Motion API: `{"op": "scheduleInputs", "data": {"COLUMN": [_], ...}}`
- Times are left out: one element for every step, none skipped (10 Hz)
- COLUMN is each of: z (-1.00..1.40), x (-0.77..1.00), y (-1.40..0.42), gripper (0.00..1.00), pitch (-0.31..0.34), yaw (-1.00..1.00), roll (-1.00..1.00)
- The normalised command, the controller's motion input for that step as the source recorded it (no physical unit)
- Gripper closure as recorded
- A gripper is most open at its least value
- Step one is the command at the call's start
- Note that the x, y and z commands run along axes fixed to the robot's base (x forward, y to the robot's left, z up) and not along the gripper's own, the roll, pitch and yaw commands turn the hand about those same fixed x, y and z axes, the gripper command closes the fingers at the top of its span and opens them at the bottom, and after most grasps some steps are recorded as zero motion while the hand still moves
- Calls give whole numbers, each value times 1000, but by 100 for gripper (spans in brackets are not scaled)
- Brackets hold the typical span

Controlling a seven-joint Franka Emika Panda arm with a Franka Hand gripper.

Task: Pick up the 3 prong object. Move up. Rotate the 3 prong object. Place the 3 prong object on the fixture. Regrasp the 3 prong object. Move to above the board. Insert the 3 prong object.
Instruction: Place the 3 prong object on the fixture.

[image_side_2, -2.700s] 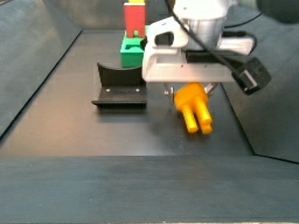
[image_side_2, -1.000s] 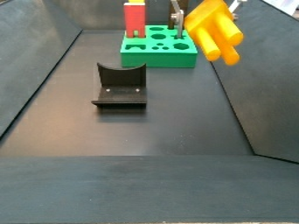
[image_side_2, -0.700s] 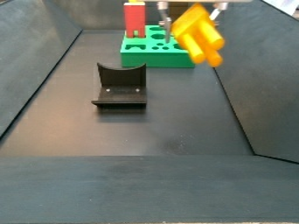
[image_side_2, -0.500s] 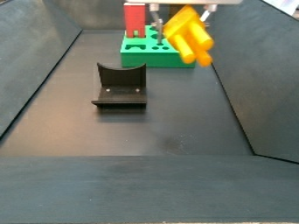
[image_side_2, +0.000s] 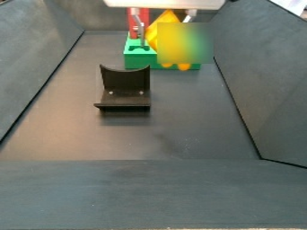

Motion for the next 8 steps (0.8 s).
{"op": "scheduleInputs", "data": {"z": [-23, -16, 518, 522, 378, 140, 37, 17], "x": [361, 230, 1000, 944, 814, 649, 557, 492], "y": [-8, -5, -198, -185, -81, -23, 9, 22], "gripper": [100, 100, 100, 100, 100, 100, 100, 100], "pitch": [60, 81, 19, 28, 43, 48, 53, 63], "yaw": [31, 30, -146, -152, -155, -151, -150, -151], "roll": [-63, -67, -1000, -1000, -1000, -1000, -1000, -1000]}}
